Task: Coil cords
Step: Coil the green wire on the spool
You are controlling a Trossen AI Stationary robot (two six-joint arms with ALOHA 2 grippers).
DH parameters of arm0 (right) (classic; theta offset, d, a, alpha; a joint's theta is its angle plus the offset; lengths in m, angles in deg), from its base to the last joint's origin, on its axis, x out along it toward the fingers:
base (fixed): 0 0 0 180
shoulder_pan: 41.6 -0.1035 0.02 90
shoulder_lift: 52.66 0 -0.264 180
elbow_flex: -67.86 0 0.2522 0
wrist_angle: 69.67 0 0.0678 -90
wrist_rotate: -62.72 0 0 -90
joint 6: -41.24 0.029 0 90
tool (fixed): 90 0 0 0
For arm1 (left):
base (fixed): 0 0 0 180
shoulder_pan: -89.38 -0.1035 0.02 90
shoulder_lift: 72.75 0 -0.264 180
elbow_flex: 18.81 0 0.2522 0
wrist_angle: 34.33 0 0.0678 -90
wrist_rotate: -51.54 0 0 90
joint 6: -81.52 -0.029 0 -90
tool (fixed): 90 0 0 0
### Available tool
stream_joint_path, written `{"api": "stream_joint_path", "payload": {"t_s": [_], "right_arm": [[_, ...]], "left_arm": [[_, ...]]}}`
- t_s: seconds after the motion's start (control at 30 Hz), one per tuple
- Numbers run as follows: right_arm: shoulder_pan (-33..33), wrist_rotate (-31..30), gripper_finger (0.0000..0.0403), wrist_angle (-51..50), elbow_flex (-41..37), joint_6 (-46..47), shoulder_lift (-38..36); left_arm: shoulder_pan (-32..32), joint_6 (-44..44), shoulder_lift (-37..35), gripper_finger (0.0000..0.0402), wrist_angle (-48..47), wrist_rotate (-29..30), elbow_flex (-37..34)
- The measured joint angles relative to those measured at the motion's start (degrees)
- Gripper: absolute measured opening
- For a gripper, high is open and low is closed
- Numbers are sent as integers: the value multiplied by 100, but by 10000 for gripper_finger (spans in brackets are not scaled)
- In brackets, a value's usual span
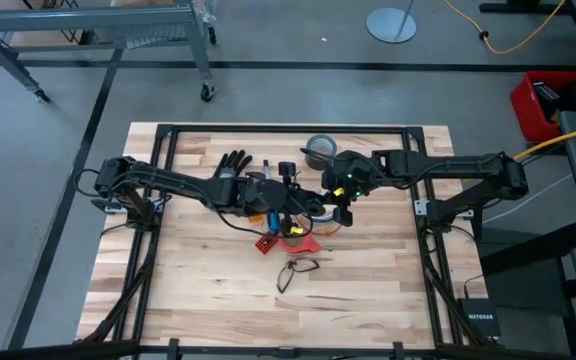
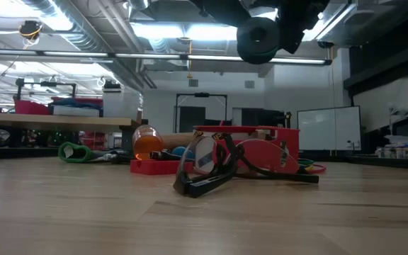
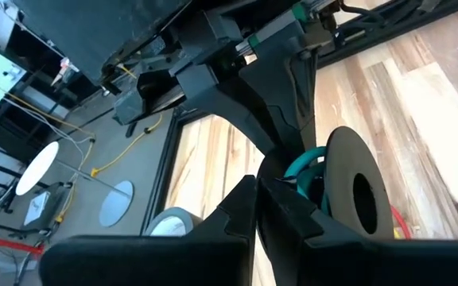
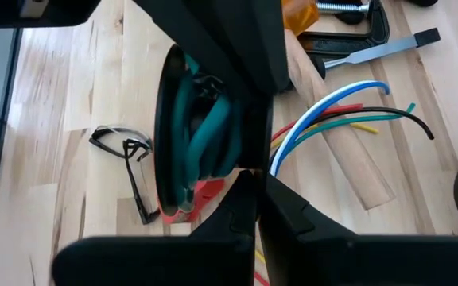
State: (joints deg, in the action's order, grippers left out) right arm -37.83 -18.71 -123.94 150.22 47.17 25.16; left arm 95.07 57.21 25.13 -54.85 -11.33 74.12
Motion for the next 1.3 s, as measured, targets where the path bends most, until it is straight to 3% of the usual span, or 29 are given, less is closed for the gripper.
{"api": "stream_joint_path", "payload": {"t_s": [0.33,0.57,0.83,1.1,1.3], "right_arm": [[0,7,5,6,2,-14,0],[0,99,5,-2,2,-115,0],[-4,128,5,-33,2,-544,0],[-9,174,5,-53,2,-804,0],[-11,172,5,-50,2,-807,0]], "left_arm": [[-5,-14,0,54,-13,4,0],[-8,-11,0,63,-31,2,0],[-6,437,0,46,-504,-31,2],[-21,457,-7,27,-726,-671,1],[-28,441,-7,6,-728,-808,0]]}}
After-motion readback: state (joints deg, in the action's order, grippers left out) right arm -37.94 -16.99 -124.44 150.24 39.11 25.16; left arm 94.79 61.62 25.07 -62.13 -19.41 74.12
